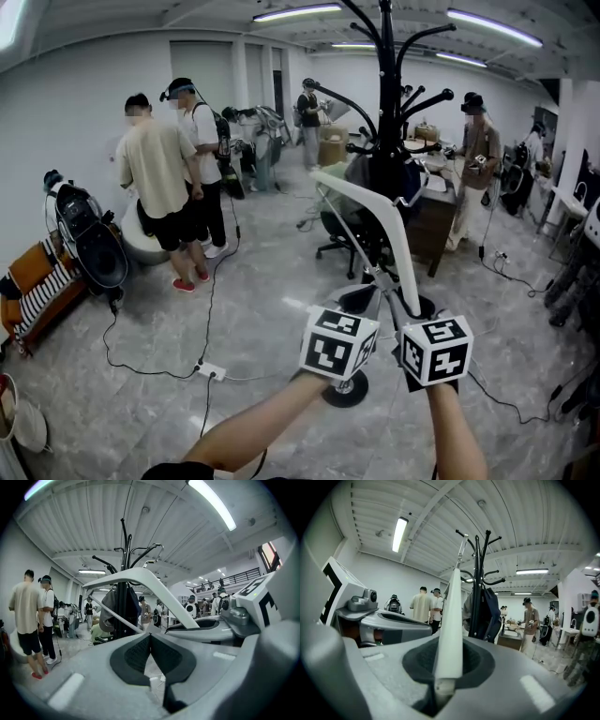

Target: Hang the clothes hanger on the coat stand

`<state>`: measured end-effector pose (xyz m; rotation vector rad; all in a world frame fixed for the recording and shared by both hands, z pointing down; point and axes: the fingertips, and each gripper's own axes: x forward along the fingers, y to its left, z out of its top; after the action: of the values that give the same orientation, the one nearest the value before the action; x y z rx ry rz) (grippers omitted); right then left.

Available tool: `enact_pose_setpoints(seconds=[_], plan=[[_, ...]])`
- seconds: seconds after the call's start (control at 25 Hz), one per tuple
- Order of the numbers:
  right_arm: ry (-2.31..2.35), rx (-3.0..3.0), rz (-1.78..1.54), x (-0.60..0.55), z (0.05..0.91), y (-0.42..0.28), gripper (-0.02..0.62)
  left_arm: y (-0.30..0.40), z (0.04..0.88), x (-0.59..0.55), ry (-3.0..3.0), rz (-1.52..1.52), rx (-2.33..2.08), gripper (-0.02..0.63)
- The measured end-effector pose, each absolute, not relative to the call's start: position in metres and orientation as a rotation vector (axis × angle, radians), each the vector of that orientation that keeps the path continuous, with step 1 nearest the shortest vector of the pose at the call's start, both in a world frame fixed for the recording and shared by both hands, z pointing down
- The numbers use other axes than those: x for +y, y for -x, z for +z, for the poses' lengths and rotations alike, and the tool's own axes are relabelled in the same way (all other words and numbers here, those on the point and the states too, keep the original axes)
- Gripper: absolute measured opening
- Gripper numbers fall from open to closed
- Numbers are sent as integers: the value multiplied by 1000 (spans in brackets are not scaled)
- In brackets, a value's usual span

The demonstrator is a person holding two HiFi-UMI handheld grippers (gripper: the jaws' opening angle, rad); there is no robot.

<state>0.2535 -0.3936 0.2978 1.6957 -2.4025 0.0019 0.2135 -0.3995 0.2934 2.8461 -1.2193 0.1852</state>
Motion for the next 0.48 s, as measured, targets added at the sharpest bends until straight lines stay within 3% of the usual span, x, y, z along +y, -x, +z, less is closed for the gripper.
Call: enact_pose_setpoints(seconds=[0.48], plan=[[-1660,-2358,-29,-447,299,-261,49,-218,298,-449,-2837,168,-1211,6]])
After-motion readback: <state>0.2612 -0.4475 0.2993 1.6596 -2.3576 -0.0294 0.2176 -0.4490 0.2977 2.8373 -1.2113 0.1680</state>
